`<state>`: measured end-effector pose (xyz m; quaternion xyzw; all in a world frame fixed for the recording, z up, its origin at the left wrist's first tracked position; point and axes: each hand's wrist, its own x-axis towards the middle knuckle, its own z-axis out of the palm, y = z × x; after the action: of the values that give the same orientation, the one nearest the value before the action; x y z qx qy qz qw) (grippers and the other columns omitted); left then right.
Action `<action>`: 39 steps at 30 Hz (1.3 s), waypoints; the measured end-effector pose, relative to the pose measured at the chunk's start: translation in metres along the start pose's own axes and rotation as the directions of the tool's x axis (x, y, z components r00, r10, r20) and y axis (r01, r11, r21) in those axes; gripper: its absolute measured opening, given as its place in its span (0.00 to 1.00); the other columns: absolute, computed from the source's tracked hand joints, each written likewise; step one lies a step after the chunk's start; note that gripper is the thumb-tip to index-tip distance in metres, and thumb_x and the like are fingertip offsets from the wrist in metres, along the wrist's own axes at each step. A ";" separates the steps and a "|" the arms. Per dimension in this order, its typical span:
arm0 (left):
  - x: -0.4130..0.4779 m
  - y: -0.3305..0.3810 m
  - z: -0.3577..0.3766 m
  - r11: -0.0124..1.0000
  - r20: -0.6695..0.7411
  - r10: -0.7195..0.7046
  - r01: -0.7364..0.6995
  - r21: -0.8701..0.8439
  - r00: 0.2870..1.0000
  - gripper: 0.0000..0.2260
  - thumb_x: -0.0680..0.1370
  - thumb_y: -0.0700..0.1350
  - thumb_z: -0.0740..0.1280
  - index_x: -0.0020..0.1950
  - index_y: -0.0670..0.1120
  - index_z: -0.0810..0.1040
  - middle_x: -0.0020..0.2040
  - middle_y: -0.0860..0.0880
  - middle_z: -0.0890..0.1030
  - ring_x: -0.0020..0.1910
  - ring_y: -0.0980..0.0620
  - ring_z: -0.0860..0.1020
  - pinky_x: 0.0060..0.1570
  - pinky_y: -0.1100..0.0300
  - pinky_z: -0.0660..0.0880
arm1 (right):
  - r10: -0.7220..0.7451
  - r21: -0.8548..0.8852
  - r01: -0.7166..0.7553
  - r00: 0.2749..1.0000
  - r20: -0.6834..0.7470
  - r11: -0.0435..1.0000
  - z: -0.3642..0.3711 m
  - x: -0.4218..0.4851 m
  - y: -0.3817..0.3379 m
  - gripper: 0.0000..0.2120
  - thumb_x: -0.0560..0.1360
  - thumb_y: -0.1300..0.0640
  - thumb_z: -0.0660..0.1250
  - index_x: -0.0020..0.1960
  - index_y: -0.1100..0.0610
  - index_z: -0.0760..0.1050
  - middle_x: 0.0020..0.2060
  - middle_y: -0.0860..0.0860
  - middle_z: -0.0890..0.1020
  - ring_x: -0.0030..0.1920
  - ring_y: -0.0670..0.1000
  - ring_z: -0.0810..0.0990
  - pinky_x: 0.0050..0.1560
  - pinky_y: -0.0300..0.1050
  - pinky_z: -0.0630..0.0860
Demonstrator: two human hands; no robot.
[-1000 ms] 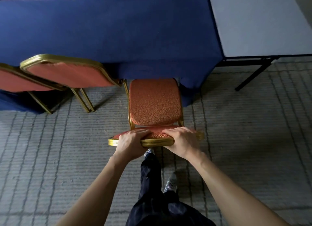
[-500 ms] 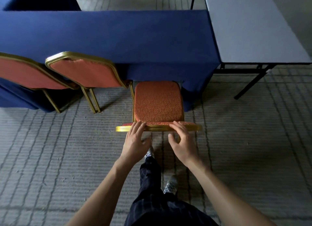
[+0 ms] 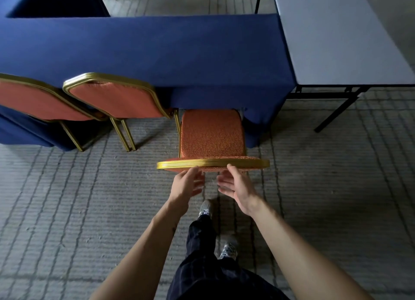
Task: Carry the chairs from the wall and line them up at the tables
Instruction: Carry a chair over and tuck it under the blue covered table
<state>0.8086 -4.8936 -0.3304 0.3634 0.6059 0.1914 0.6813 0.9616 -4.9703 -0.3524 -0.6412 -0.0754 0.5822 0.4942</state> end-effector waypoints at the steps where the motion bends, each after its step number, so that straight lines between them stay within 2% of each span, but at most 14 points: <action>1: 0.005 0.001 0.001 0.991 0.025 -0.105 0.107 -0.077 0.994 0.16 0.82 0.54 0.65 0.48 0.42 0.81 0.47 0.44 0.86 0.51 0.42 0.84 0.56 0.46 0.79 | 0.058 0.060 -0.058 0.998 -0.001 0.997 -0.003 0.006 0.003 0.23 0.82 0.42 0.62 0.58 0.62 0.78 0.54 0.60 0.85 0.56 0.58 0.84 0.62 0.59 0.79; 4: 0.024 0.005 0.004 0.909 0.140 -0.295 0.323 -0.263 0.945 0.25 0.79 0.62 0.67 0.56 0.39 0.75 0.56 0.39 0.83 0.56 0.37 0.82 0.60 0.40 0.78 | 0.176 0.234 -0.172 0.984 0.004 0.957 -0.010 0.021 0.003 0.31 0.79 0.35 0.63 0.64 0.63 0.75 0.57 0.63 0.83 0.57 0.60 0.84 0.62 0.58 0.80; 6: 0.034 0.007 0.009 0.869 0.163 -0.322 0.360 -0.341 0.932 0.33 0.77 0.63 0.70 0.66 0.37 0.70 0.60 0.37 0.80 0.58 0.35 0.81 0.61 0.37 0.78 | 0.208 0.328 -0.197 0.978 0.002 0.924 -0.012 0.029 -0.001 0.33 0.78 0.34 0.64 0.64 0.62 0.74 0.59 0.64 0.81 0.58 0.61 0.83 0.62 0.58 0.79; 8: 0.045 0.008 0.015 0.858 0.175 -0.303 0.348 -0.377 0.937 0.34 0.77 0.63 0.69 0.71 0.39 0.71 0.64 0.36 0.78 0.58 0.35 0.81 0.60 0.36 0.78 | 0.220 0.415 -0.201 0.975 0.001 0.887 -0.014 0.038 -0.005 0.33 0.77 0.34 0.65 0.64 0.63 0.73 0.60 0.64 0.79 0.60 0.62 0.81 0.63 0.59 0.78; 11: 0.057 0.010 0.023 0.815 0.203 -0.258 0.326 -0.478 0.945 0.29 0.78 0.59 0.70 0.69 0.38 0.73 0.60 0.33 0.81 0.56 0.35 0.83 0.60 0.34 0.77 | 0.223 0.522 -0.199 0.975 0.018 0.829 -0.015 0.050 -0.014 0.33 0.78 0.36 0.67 0.68 0.63 0.71 0.62 0.65 0.79 0.62 0.62 0.80 0.63 0.60 0.78; 13: 0.061 0.014 0.027 0.792 0.219 -0.244 0.325 -0.517 0.945 0.27 0.77 0.53 0.72 0.66 0.35 0.73 0.51 0.32 0.84 0.57 0.33 0.83 0.65 0.36 0.75 | 0.231 0.535 -0.205 0.973 0.019 0.820 -0.015 0.057 -0.017 0.30 0.79 0.39 0.67 0.66 0.63 0.72 0.60 0.65 0.80 0.60 0.62 0.82 0.61 0.60 0.80; 15: 0.067 0.018 0.029 0.800 0.198 -0.241 0.310 -0.514 0.950 0.21 0.78 0.48 0.69 0.61 0.32 0.73 0.47 0.31 0.84 0.57 0.33 0.82 0.67 0.37 0.74 | 0.248 0.515 -0.214 0.969 0.002 0.830 -0.013 0.064 -0.021 0.24 0.80 0.45 0.67 0.63 0.65 0.73 0.56 0.66 0.81 0.57 0.61 0.83 0.60 0.60 0.80; 18: 0.077 0.026 0.032 0.819 0.187 -0.223 0.288 -0.496 0.957 0.10 0.79 0.42 0.64 0.50 0.35 0.75 0.45 0.33 0.84 0.57 0.34 0.82 0.67 0.36 0.74 | 0.220 0.485 -0.172 0.974 -0.045 0.857 -0.012 0.076 -0.029 0.17 0.79 0.54 0.66 0.61 0.65 0.75 0.58 0.66 0.81 0.56 0.60 0.84 0.59 0.60 0.82; 21: 0.093 0.038 0.036 0.827 0.167 -0.216 0.271 -0.493 0.962 0.05 0.77 0.40 0.63 0.49 0.38 0.73 0.46 0.35 0.82 0.58 0.35 0.80 0.66 0.36 0.74 | 0.218 0.527 -0.153 0.974 -0.063 0.836 -0.008 0.091 -0.042 0.17 0.79 0.57 0.65 0.63 0.65 0.74 0.61 0.66 0.81 0.59 0.61 0.83 0.56 0.58 0.83; 24: 0.110 0.048 0.035 0.823 0.148 -0.214 0.260 -0.505 0.966 0.08 0.77 0.40 0.63 0.54 0.39 0.74 0.54 0.34 0.79 0.62 0.33 0.80 0.64 0.36 0.75 | 0.222 0.543 -0.144 0.972 -0.080 0.828 -0.001 0.106 -0.049 0.21 0.79 0.57 0.65 0.68 0.65 0.72 0.62 0.65 0.80 0.60 0.60 0.83 0.50 0.55 0.84; 27: 0.132 0.064 0.039 0.823 0.133 -0.214 0.252 -0.509 0.968 0.09 0.78 0.40 0.62 0.54 0.38 0.73 0.53 0.34 0.79 0.58 0.34 0.81 0.62 0.35 0.77 | 0.215 0.531 -0.137 0.973 -0.088 0.836 0.005 0.127 -0.064 0.23 0.78 0.57 0.65 0.70 0.65 0.71 0.63 0.65 0.80 0.61 0.61 0.82 0.50 0.55 0.84; 31: 0.159 0.094 0.049 0.818 0.126 -0.215 0.249 -0.518 0.968 0.06 0.79 0.40 0.60 0.48 0.37 0.74 0.45 0.35 0.82 0.51 0.36 0.82 0.60 0.37 0.78 | 0.209 0.531 -0.143 0.976 -0.065 0.835 0.007 0.160 -0.093 0.15 0.78 0.58 0.65 0.62 0.64 0.74 0.59 0.66 0.81 0.62 0.61 0.82 0.54 0.57 0.83; 34: 0.182 0.115 0.060 0.811 0.141 -0.210 0.253 -0.527 0.967 0.08 0.80 0.41 0.61 0.50 0.36 0.74 0.44 0.36 0.83 0.51 0.36 0.82 0.60 0.36 0.78 | 0.202 0.528 -0.141 0.978 -0.060 0.837 0.007 0.184 -0.118 0.09 0.79 0.59 0.64 0.55 0.64 0.74 0.55 0.64 0.81 0.59 0.61 0.82 0.59 0.61 0.81; 39: 0.230 0.146 0.072 0.820 0.159 -0.171 0.230 -0.523 0.972 0.13 0.81 0.46 0.61 0.53 0.35 0.75 0.47 0.34 0.83 0.53 0.36 0.83 0.62 0.38 0.77 | 0.165 0.522 -0.102 0.984 -0.074 0.847 0.012 0.232 -0.154 0.11 0.77 0.59 0.66 0.58 0.63 0.74 0.54 0.63 0.81 0.58 0.61 0.83 0.55 0.62 0.83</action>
<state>0.9485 -4.6542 -0.3817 0.1011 0.5260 0.2614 0.8030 1.0976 -4.7305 -0.3955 -0.5215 0.1570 0.5759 0.6098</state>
